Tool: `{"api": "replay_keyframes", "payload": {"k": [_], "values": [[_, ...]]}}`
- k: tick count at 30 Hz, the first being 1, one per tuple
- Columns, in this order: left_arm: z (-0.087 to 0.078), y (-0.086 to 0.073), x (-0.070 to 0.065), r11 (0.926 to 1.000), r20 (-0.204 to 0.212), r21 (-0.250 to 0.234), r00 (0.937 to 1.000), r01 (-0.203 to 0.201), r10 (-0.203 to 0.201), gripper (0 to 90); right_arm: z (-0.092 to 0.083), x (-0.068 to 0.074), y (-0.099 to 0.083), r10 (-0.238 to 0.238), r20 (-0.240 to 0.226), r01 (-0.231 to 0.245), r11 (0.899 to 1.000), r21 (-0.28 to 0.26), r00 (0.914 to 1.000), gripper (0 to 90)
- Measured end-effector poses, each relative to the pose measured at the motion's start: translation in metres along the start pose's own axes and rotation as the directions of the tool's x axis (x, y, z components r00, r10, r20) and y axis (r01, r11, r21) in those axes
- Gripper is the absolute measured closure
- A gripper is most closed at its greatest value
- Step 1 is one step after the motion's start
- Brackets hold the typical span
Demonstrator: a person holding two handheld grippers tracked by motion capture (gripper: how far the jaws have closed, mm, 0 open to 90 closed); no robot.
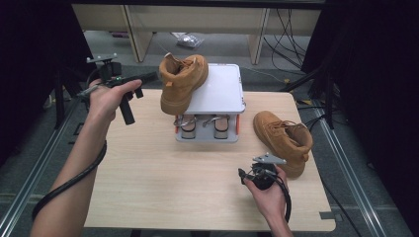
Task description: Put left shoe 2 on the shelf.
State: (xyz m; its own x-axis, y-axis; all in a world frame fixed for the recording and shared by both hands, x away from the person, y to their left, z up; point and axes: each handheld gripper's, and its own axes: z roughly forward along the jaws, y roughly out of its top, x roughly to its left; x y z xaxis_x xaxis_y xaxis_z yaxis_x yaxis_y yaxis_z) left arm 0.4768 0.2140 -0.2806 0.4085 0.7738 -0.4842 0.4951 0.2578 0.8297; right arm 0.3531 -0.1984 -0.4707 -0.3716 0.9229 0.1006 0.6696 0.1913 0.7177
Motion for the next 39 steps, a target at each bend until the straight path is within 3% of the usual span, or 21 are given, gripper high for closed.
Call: {"api": "replay_keyframes", "payload": {"k": [3, 7, 10, 11, 13, 15, 16, 17, 20, 21, 23, 27, 28, 29, 31, 33, 36, 37, 39], "values": [[-0.005, -0.011, 0.005, 0.9994, -0.014, 0.019, 0.9995, -0.029, 0.029, 71.7, 0.0, 0.003, -0.001, 0.027, 0.004, -0.027, 0.999, 0.016, 0.9996, 43.5], [-0.008, -0.037, 0.014, 0.9943, -0.025, 0.089, 0.9979, -0.057, 0.06, 88.3, 0.002, 0.002, -0.001, 0.007, -0.002, -0.007, 1.0, 0.007, 1.0, 43.5], [-0.004, -0.057, 0.019, 0.9878, -0.029, 0.127, 0.9951, -0.09, 0.094, 89.6, 0.004, 0.003, -0.002, 0.013, -0.007, -0.013, 1.0, -0.004, 0.9999, 43.5], [-0.004, -0.057, 0.019, 0.9878, -0.029, 0.127, 0.9951, -0.09, 0.094, 89.6, 0.003, 0.003, -0.002, 0.01, -0.003, -0.01, 1.0, 0.003, 0.9999, 43.6], [0.003, -0.075, 0.021, 0.9837, -0.027, 0.155, 0.9951, -0.09, 0.095, 89.6, 0.002, 0.002, -0.002, -0.002, 0.005, 0.002, 1.0, 0.015, 1.0, 43.5], [0.005, -0.078, 0.021, 0.9843, -0.026, 0.151, 0.995, -0.091, 0.096, 89.6, 0.003, 0.002, -0.003, 0.0, -0.001, 0.0, 1.0, 0.016, 1.0, 43.5], [0.01, -0.084, 0.019, 0.9787, -0.026, 0.173, 0.9929, -0.11, 0.116, 89.6, 0.003, 0.002, -0.003, -0.011, 0.0, 0.011, 1.0, 0.014, 0.9999, 43.5], [0.012, -0.087, 0.018, 0.9782, -0.022, 0.176, 0.993, -0.11, 0.116, 89.7, 0.003, 0.002, -0.003, -0.007, 0.002, 0.007, 1.0, 0.015, 1.0, 43.5], [0.017, -0.089, 0.015, 0.9775, -0.025, 0.176, 0.9922, -0.116, 0.122, 89.7, 0.002, 0.004, -0.002, -0.002, 0.002, 0.002, 1.0, 0.012, 1.0, 43.5], [0.017, -0.089, 0.015, 0.9775, -0.025, 0.176, 0.9922, -0.116, 0.122, 89.7, 0.001, 0.006, -0.002, 0.029, 0.004, -0.029, 0.999, 0.022, 0.9996, 43.5], [0.022, -0.091, 0.012, 0.9802, -0.03, 0.165, 0.9928, -0.11, 0.116, 89.8, 0.002, 0.002, -0.002, -0.008, 0.004, 0.008, 1.0, 0.01, 1.0, 43.5], [0.027, -0.09, 0.009, 0.9812, -0.042, 0.159, 0.9921, -0.11, 0.118, 89.9, 0.002, 0.002, -0.002, 0.003, 0.002, -0.003, 1.0, 0.013, 1.0, 43.5], [0.028, -0.09, 0.009, 0.9807, -0.045, 0.159, 0.9915, -0.114, 0.122, 89.9, 0.002, 0.005, -0.003, 0.036, 0.002, -0.036, 0.999, 0.02, 0.9994, 43.5], [0.028, -0.089, 0.008, 0.9811, -0.046, 0.157, 0.9916, -0.112, 0.121, 89.9, 0.002, 0.003, -0.002, 0.012, 0.0, -0.012, 1.0, 0.01, 0.9999, 43.5], [0.029, -0.088, 0.007, 0.9826, -0.04, 0.151, 0.9924, -0.109, 0.116, 89.9, 0.0, 0.002, -0.002, 0.007, 0.011, -0.007, 1.0, 0.017, 0.9999, 43.5], [0.03, -0.087, 0.004, 0.9786, -0.046, 0.166, 0.9904, -0.121, 0.131, 89.9, 0.0, 0.002, -0.002, 0.02, 0.011, -0.02, 1.0, 0.017, 0.9997, 43.5], [0.031, -0.086, 0.004, 0.979, -0.043, 0.168, 0.9913, -0.115, 0.124, 90.0, 0.0, 0.0, -0.001, -0.026, 0.018, 0.026, 1.0, 0.004, 0.9995, 43.5], [0.031, -0.086, 0.004, 0.979, -0.043, 0.168, 0.9913, -0.115, 0.124, 90.0, 0.001, 0.0, -0.001, -0.012, 0.0, 0.012, 1.0, 0.001, 0.9999, 43.5], [0.031, -0.087, 0.003, 0.9802, -0.048, 0.162, 0.9912, -0.114, 0.123, 90.0, 0.001, 0.001, -0.001, -0.014, 0.007, 0.014, 1.0, 0.001, 0.9999, 43.5]]}}
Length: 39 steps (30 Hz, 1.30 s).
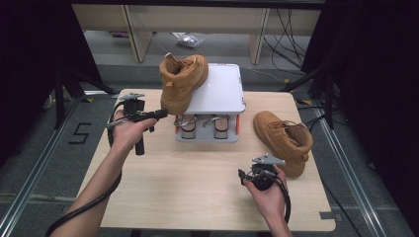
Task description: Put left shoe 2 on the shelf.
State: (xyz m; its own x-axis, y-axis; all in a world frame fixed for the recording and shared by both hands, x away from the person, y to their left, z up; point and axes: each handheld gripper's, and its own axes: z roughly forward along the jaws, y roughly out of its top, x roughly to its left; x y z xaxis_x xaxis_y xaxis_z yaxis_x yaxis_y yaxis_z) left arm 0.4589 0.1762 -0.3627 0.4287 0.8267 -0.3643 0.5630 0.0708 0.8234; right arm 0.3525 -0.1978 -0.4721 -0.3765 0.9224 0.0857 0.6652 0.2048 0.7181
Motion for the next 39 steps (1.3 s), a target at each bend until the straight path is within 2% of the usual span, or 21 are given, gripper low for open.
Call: {"api": "replay_keyframes", "payload": {"k": [1, 5, 8, 11, 13, 14, 15, 18, 19, 20, 21, 28, 39], "values": [[0.0, 0.0, 0.0, 1.0, -0.001, -0.003, 1.0, 0.002, -0.002, 90.0, -0.001, 0.003, 0.0, 0.034, 0.002, -0.034, 0.999, 0.011, 0.9994, 43.5], [0.003, 0.001, -0.002, 1.0, 0.003, 0.001, 1.0, -0.003, 0.003, 90.0, 0.0, 0.002, 0.0, 0.017, 0.002, -0.017, 1.0, 0.007, 0.9999, 43.5], [0.005, 0.002, -0.005, 0.9999, -0.012, 0.002, 0.9999, -0.012, 0.012, 90.0, 0.0, 0.002, 0.0, 0.017, 0.002, -0.017, 1.0, 0.007, 0.9998, 43.5], [0.008, 0.002, -0.005, 1.0, 0.001, -0.005, 1.0, 0.004, -0.004, 90.0, 0.0, 0.002, 0.0, 0.018, 0.0, -0.018, 1.0, 0.009, 0.9998, 43.5], [0.011, 0.001, -0.009, 1.0, 0.002, 0.0, 1.0, -0.006, 0.006, 90.0, 0.0, 0.002, 0.0, 0.011, 0.002, -0.011, 1.0, 0.009, 0.9999, 43.4], [0.013, 0.002, -0.009, 1.0, 0.011, 0.004, 0.9999, -0.005, 0.005, 90.0, 0.001, 0.004, -0.001, 0.04, -0.014, -0.04, 0.999, 0.004, 0.9991, 43.4], [0.014, 0.002, -0.01, 1.0, 0.012, 0.005, 0.9999, -0.006, 0.006, 90.0, 0.001, 0.004, -0.001, 0.043, -0.013, -0.043, 0.999, 0.004, 0.999, 43.4], [0.017, 0.004, -0.012, 0.9999, 0.007, 0.008, 0.9999, -0.008, 0.008, 90.0, 0.0, 0.002, -0.001, 0.014, -0.002, -0.014, 1.0, 0.003, 0.9999, 43.2], [0.018, 0.005, -0.013, 0.9999, 0.007, 0.01, 0.9999, -0.01, 0.01, 90.0, 0.001, 0.004, -0.001, 0.035, -0.012, -0.035, 0.999, -0.002, 0.9993, 43.3], [0.019, 0.005, -0.014, 1.0, 0.008, 0.007, 1.0, -0.004, 0.004, 90.0, -0.001, 0.003, 0.0, 0.02, -0.005, -0.019, 1.0, 0.01, 0.9998, 43.2], [0.021, 0.005, -0.015, 0.9999, 0.008, 0.008, 0.9999, -0.008, 0.008, 90.0, 0.0, 0.001, 0.0, -0.004, -0.006, 0.004, 1.0, 0.0, 1.0, 43.2], [0.031, 0.008, -0.023, 0.9995, 0.015, 0.023, 0.9997, -0.02, 0.02, 90.0, -0.001, 0.0, 0.0, -0.009, 0.001, 0.009, 1.0, -0.001, 1.0, 43.1], [0.039, 0.01, -0.026, 0.9989, 0.019, 0.037, 0.9995, -0.027, 0.026, 90.0, -0.002, 0.0, 0.0, 0.0, -0.004, 0.0, 1.0, 0.001, 1.0, 43.0]]}}
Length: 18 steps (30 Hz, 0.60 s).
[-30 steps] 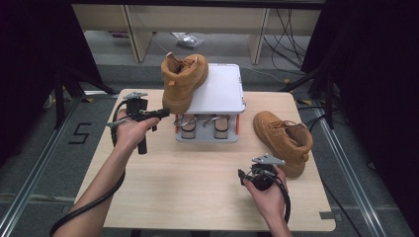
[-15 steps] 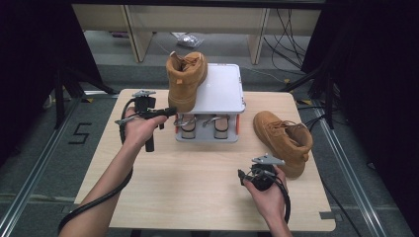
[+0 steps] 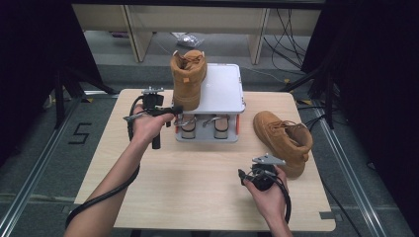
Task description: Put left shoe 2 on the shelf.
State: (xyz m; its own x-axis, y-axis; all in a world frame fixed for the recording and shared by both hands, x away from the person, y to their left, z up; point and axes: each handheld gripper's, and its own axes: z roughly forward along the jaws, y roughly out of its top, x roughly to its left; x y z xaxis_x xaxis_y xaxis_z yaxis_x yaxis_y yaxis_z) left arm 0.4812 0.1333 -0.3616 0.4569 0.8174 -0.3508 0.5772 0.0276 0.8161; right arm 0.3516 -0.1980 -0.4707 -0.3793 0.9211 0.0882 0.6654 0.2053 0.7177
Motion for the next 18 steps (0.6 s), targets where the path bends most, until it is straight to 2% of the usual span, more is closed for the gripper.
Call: {"api": "replay_keyframes", "payload": {"k": [4, 7, 10, 12, 13, 14, 16, 17, 18], "values": [[0.0, -0.002, 0.0, 0.9999, 0.001, -0.01, 1.0, -0.001, 0.001, 90.0, 0.0, 0.0, 0.0, -0.002, 0.003, 0.002, 1.0, -0.001, 1.0, 43.0], [-0.004, -0.002, 0.001, 0.9994, 0.003, -0.028, 0.9998, -0.021, 0.021, 89.6, -0.001, 0.0, 0.001, -0.003, 0.004, 0.003, 1.0, -0.001, 1.0, 43.0], [-0.014, -0.006, 0.004, 0.9974, 0.019, -0.055, 0.9987, -0.046, 0.047, 87.4, -0.001, -0.002, 0.0, -0.005, -0.005, 0.005, 1.0, -0.015, 1.0, 43.0], [-0.017, -0.008, 0.005, 0.997, 0.024, -0.066, 0.9988, -0.042, 0.044, 83.6, -0.002, -0.002, 0.001, 0.006, -0.001, -0.006, 1.0, -0.005, 1.0, 42.9], [-0.026, -0.013, 0.009, 0.9961, 0.021, -0.078, 0.9988, -0.042, 0.043, 82.1, -0.002, -0.004, 0.001, 0.01, -0.004, -0.011, 1.0, -0.02, 0.9999, 42.9], [-0.029, -0.016, 0.01, 0.9955, 0.021, -0.084, 0.9987, -0.044, 0.046, 80.9, -0.003, -0.004, 0.001, 0.014, 0.001, -0.014, 1.0, -0.01, 0.9999, 42.9], [-0.038, -0.023, 0.016, 0.9933, 0.015, -0.107, 0.9988, -0.044, 0.046, 77.2, -0.004, -0.007, 0.002, 0.016, 0.0, -0.016, 1.0, -0.023, 0.9999, 42.9], [-0.042, -0.025, 0.019, 0.9917, 0.012, -0.122, 0.999, -0.041, 0.043, 75.6, -0.005, -0.008, 0.002, 0.003, 0.016, -0.003, 1.0, -0.022, 0.9999, 42.9], [-0.045, -0.029, 0.022, 0.9903, 0.01, -0.134, 0.9992, -0.038, 0.039, 74.1, -0.005, -0.01, 0.002, 0.017, 0.012, -0.017, 1.0, -0.019, 0.9998, 43.0]]}}
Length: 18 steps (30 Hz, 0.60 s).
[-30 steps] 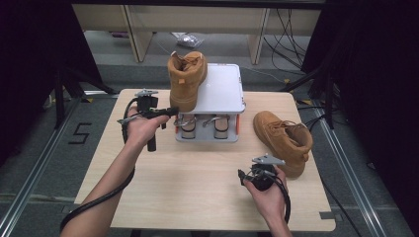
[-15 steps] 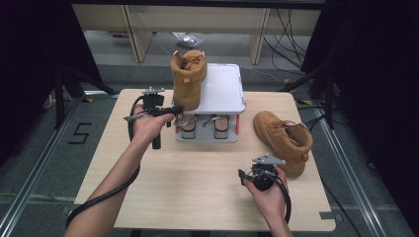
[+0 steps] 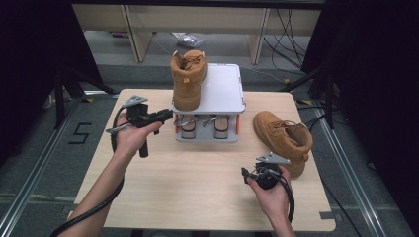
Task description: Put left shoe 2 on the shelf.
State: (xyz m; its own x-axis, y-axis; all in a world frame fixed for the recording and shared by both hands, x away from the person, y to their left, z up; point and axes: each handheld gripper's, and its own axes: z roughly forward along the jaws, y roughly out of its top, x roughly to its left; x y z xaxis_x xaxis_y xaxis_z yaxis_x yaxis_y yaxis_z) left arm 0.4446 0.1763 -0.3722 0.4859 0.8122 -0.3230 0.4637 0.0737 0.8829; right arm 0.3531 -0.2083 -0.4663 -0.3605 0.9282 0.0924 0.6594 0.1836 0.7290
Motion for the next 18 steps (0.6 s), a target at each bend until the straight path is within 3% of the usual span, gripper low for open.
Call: {"api": "replay_keyframes", "payload": {"k": [2, 3, 4, 5, 6, 7, 8, 12, 18], "values": [[-0.005, -0.005, 0.005, 0.9998, -0.016, -0.017, 0.9999, -0.004, 0.004, 70.0, -0.001, -0.002, 0.0, 0.009, 0.001, -0.009, 1.0, 0.001, 1.0, 42.9], [-0.007, -0.009, 0.007, 0.9995, -0.035, -0.017, 0.9991, -0.026, 0.026, 67.9, -0.002, -0.001, 0.0, 0.032, 0.009, -0.032, 0.999, 0.008, 0.9995, 42.9], [-0.008, -0.011, 0.008, 0.9991, -0.041, -0.018, 0.9984, -0.038, 0.037, 65.7, 0.0, -0.005, 0.0, 0.007, -0.01, -0.007, 1.0, -0.014, 0.9999, 42.8], [-0.009, -0.015, 0.01, 0.9988, -0.047, -0.015, 0.9979, -0.046, 0.045, 63.9, -0.001, -0.004, 0.0, 0.019, -0.005, -0.019, 1.0, -0.007, 0.9998, 42.8], [-0.01, -0.017, 0.012, 0.9991, -0.048, -0.016, 0.9981, -0.038, 0.037, 61.4, -0.001, -0.004, 0.0, 0.013, -0.011, -0.013, 1.0, -0.012, 0.9998, 42.8], [-0.011, -0.019, 0.013, 0.9992, -0.052, -0.015, 0.998, -0.037, 0.036, 59.9, -0.003, -0.001, 0.0, 0.042, 0.01, -0.042, 0.999, 0.004, 0.9991, 42.8], [-0.012, -0.021, 0.014, 0.9993, -0.053, -0.02, 0.9981, -0.032, 0.031, 58.6, -0.002, -0.005, 0.0, 0.004, 0.002, -0.004, 1.0, -0.013, 1.0, 42.9], [-0.017, -0.031, 0.019, 0.9992, -0.081, -0.018, 0.9961, -0.035, 0.033, 54.3, -0.004, -0.004, 0.0, 0.006, 0.018, -0.006, 1.0, -0.005, 0.9998, 42.8], [-0.02, -0.046, 0.025, 0.9999, -0.082, -0.004, 0.9965, -0.011, 0.011, 52.0, -0.004, -0.003, 0.004, 0.023, 0.016, -0.022, 1.0, -0.016, 0.9996, 42.7]]}}
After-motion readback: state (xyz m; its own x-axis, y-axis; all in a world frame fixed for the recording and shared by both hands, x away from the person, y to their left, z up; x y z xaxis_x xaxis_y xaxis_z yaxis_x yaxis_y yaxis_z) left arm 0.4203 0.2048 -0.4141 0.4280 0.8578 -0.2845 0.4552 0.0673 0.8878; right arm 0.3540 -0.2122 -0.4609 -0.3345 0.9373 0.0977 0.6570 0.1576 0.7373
